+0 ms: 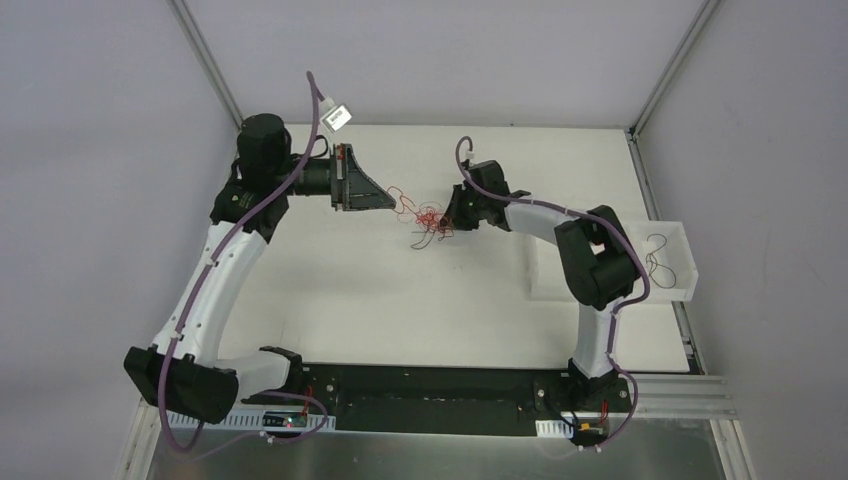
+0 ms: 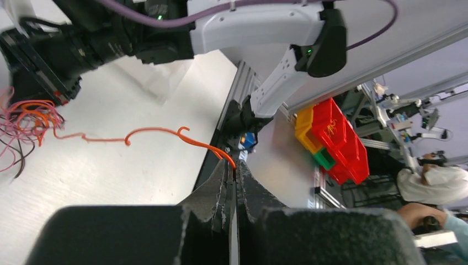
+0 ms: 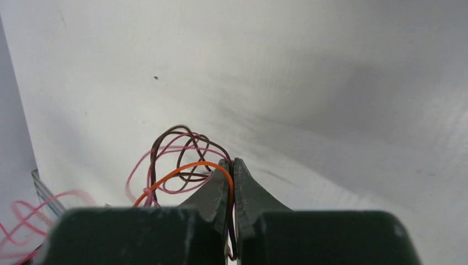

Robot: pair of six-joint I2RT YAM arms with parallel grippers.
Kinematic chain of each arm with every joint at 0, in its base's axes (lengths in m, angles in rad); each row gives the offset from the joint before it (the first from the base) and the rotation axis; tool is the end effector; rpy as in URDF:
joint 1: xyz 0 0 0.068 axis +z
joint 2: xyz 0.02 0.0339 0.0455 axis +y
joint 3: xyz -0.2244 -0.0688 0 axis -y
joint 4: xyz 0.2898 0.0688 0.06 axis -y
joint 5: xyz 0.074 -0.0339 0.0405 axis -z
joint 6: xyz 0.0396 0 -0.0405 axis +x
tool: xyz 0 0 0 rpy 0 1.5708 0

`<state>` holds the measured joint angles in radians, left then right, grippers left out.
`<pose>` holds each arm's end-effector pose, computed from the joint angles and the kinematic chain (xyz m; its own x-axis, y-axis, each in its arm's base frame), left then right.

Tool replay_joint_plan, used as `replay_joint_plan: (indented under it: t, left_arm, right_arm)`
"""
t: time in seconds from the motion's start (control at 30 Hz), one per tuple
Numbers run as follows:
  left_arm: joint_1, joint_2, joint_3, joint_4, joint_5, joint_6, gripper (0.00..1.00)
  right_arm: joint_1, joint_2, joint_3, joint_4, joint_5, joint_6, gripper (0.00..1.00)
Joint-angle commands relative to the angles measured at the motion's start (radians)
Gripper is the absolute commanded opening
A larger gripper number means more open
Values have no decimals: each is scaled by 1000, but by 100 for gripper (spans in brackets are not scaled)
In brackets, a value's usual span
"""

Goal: Untangle the cables

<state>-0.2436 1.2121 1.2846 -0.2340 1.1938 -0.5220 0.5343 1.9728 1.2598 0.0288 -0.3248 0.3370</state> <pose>0.2952 -0.1113 0.3902 -0.6236 -0.0341 -0.7810 0.7711 0.1372 -0.6217 0.3832 0.2414 0.1053 -0.7433 -0.0757 -0.6646 -0.4765 0.7573 0.4466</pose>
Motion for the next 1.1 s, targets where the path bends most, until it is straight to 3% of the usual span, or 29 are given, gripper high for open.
replay_joint_plan:
  t: [0.0, 0.17, 0.33, 0.53, 0.67, 0.8, 0.93, 1.07]
  left_arm:
    - [40, -81, 120, 1, -20, -31, 0]
    - [109, -128, 260, 1, -80, -60, 0]
    - [186, -172, 337, -45, -281, -71, 0]
    - [356, -159, 313, -181, -482, -59, 0]
    - [375, -80, 258, -286, -552, -17, 0]
    - [374, 26, 81, -298, -512, 44, 0]
    - [337, 151, -36, -294, -272, 165, 0]
    - [305, 153, -166, -301, -231, 321, 0]
  right_arm:
    - [-35, -58, -6, -80, 53, -108, 0]
    - [-71, -43, 16, -117, 92, -140, 0]
    - [-87, -55, 46, -153, 85, -143, 0]
    - [-96, -107, 85, -216, 43, -167, 0]
    - [-107, -125, 107, -267, -59, -153, 0]
    - [-99, -176, 127, -282, -253, -96, 0]
    - [-75, -266, 85, -244, -220, -102, 0]
    - [-75, -316, 71, -193, -181, -101, 0]
